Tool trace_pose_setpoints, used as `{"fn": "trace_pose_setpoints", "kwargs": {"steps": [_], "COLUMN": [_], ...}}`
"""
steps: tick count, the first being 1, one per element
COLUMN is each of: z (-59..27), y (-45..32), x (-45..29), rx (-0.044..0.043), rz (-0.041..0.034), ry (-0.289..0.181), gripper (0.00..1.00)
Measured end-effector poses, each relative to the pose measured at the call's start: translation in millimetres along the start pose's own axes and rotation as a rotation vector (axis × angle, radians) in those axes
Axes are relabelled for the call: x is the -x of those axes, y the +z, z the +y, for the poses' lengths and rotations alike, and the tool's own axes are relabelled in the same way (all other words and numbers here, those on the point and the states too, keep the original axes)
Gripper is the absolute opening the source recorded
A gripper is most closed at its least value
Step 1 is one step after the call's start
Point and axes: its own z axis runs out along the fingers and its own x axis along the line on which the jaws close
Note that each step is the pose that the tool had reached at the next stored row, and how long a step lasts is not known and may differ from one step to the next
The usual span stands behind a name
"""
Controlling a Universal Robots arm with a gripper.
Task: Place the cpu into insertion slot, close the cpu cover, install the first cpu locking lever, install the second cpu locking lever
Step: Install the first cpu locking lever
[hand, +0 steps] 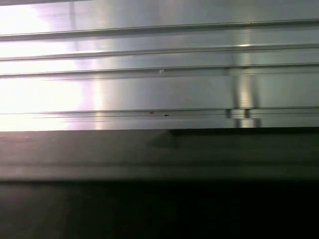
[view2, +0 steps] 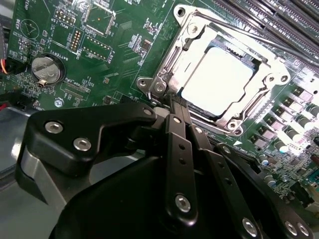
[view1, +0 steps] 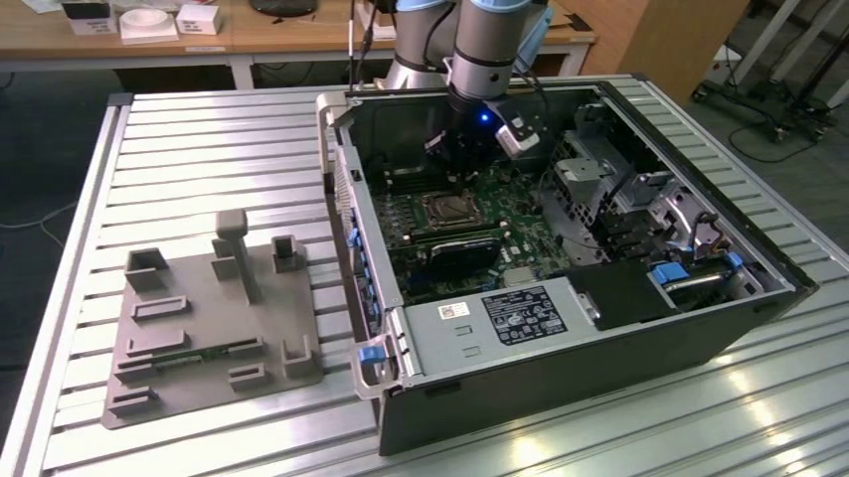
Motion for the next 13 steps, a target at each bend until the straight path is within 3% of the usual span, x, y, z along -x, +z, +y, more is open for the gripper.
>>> {"fn": "trace_pose_setpoints", "kwargs": {"steps": [5,13], "z": [0.8,1.2], "y": [-0.8,-5.1], "x": [-0.2,0.0], "rx": [0.0053,0.0272], "rz": [0.0003,0.0003], "ry": [0.000,0.000], "gripper": [0.10,0.10]}}
